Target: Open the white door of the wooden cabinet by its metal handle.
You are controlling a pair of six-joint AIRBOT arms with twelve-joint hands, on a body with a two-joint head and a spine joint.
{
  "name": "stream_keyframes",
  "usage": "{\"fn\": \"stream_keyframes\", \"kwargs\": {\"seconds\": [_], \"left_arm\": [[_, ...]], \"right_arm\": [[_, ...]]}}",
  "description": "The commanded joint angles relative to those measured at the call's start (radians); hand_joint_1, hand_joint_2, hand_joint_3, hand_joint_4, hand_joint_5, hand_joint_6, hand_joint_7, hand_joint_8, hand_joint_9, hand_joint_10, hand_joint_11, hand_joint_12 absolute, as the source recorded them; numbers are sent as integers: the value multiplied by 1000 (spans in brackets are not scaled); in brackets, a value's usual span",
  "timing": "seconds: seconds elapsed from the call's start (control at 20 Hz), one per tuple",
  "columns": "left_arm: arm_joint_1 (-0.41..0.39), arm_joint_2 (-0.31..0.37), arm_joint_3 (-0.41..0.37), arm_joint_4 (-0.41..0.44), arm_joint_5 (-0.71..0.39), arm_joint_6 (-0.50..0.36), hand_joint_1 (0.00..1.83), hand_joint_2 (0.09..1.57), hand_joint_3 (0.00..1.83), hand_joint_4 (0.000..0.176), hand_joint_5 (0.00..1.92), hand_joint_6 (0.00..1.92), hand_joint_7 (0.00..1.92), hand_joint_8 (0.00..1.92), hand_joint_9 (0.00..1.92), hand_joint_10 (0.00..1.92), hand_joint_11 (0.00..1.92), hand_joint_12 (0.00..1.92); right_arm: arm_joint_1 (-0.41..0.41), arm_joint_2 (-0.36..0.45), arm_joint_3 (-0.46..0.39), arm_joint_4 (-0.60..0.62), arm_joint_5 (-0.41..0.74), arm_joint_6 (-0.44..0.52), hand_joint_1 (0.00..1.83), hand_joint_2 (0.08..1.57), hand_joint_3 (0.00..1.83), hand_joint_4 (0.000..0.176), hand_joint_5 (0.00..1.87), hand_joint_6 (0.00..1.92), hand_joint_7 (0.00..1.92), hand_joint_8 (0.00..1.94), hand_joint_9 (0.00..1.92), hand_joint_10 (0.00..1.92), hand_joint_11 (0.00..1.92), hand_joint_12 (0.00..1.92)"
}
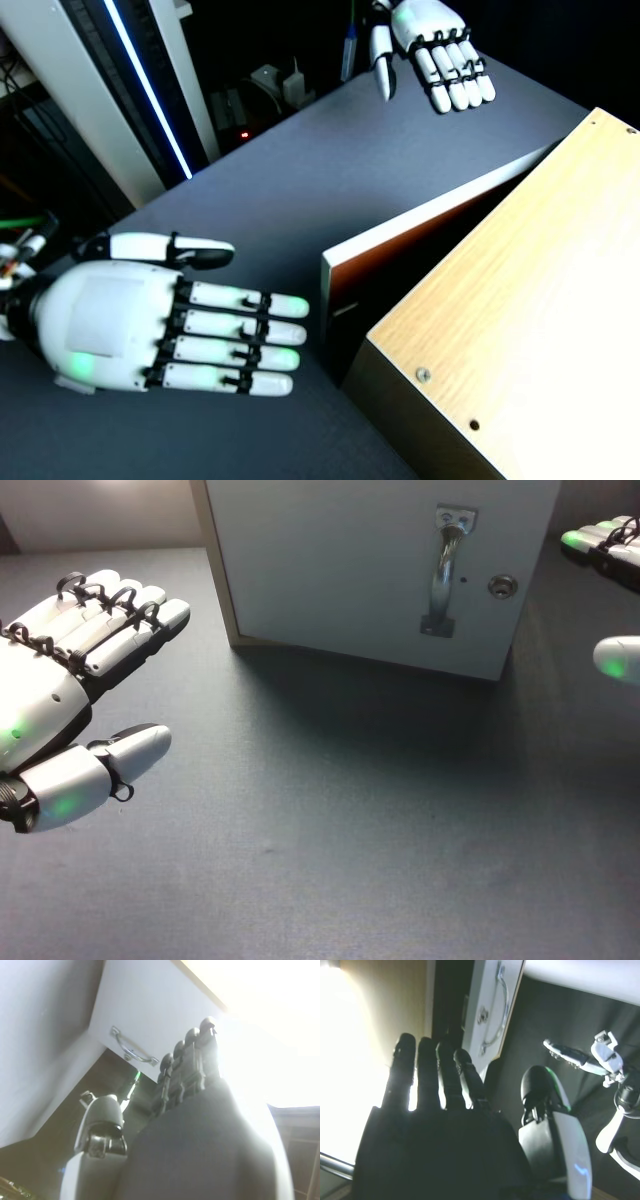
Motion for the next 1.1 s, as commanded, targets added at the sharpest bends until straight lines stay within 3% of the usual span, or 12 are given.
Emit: {"fn": "stream_keyframes", "kwargs": {"seconds": [0.0,0.45,1.05], "left_arm": [[-11,1,5,-3,-126,-1,0,1517,16,0,0,0,0,0,0,0,0,0],[-11,1,7,-2,-127,-4,0,1496,2,0,0,0,0,0,0,0,0,0],[7,4,7,-14,-143,-19,0,1512,6,0,6,1,0,0,0,0,0,0]], "right_arm": [[25,-2,13,28,96,2,0,1342,0,0,0,0,0,0,0,0,0,0],[91,-56,65,6,32,2,0,1303,0,0,0,0,0,0,0,0,0,0],[87,-30,-6,-34,100,4,0,1371,16,0,0,0,0,0,0,0,0,0]]}}
